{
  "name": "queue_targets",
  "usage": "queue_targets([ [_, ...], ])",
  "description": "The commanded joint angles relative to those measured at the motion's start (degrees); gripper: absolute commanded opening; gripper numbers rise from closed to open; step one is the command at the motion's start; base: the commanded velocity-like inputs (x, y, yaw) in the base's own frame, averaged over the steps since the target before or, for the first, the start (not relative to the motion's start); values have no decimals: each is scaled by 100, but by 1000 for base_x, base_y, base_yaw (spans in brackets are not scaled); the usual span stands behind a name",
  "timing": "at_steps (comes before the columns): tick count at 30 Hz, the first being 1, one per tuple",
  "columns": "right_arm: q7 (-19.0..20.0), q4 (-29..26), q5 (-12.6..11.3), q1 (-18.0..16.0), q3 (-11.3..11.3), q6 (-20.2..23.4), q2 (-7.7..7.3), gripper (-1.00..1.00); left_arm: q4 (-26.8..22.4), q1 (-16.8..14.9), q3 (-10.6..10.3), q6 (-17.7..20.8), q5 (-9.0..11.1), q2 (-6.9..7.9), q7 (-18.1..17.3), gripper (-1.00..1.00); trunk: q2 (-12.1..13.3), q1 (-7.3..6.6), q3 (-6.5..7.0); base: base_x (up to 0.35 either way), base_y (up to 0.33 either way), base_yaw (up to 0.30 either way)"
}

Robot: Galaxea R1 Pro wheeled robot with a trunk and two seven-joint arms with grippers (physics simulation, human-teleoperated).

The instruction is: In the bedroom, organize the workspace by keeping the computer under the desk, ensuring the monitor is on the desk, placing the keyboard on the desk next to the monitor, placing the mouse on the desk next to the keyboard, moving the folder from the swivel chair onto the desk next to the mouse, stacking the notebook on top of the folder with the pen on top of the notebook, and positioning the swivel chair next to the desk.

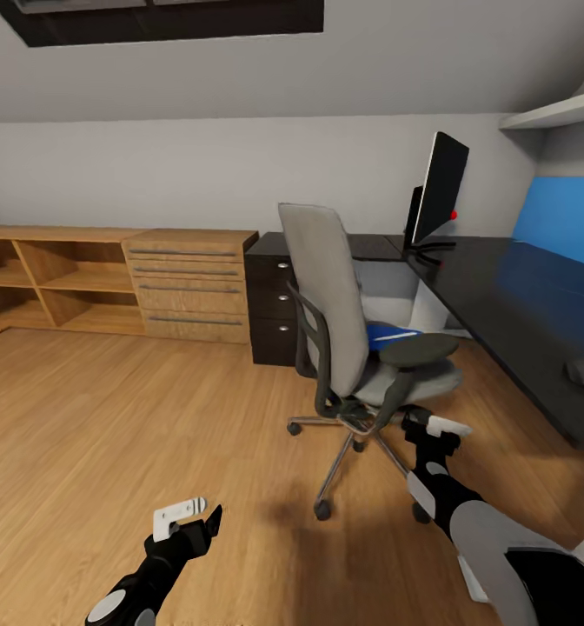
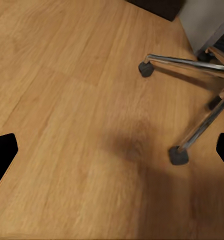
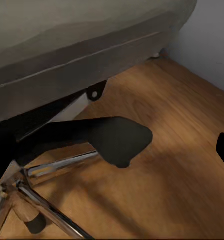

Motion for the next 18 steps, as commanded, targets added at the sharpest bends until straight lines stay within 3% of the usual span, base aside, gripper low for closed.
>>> queue_targets([
  [1, 13, 2, -47, -2, 1, -32, 1, 100, -9, -1, -8, 24, 62, 1, 50, 100, -2, -1, -4, 0, 0, 273],
  [18, 16, 2, -53, -2, 1, -32, 13, 100, -8, -1, -13, 24, 68, 1, 50, 100, -2, -1, -4, 0, 0, 268],
])
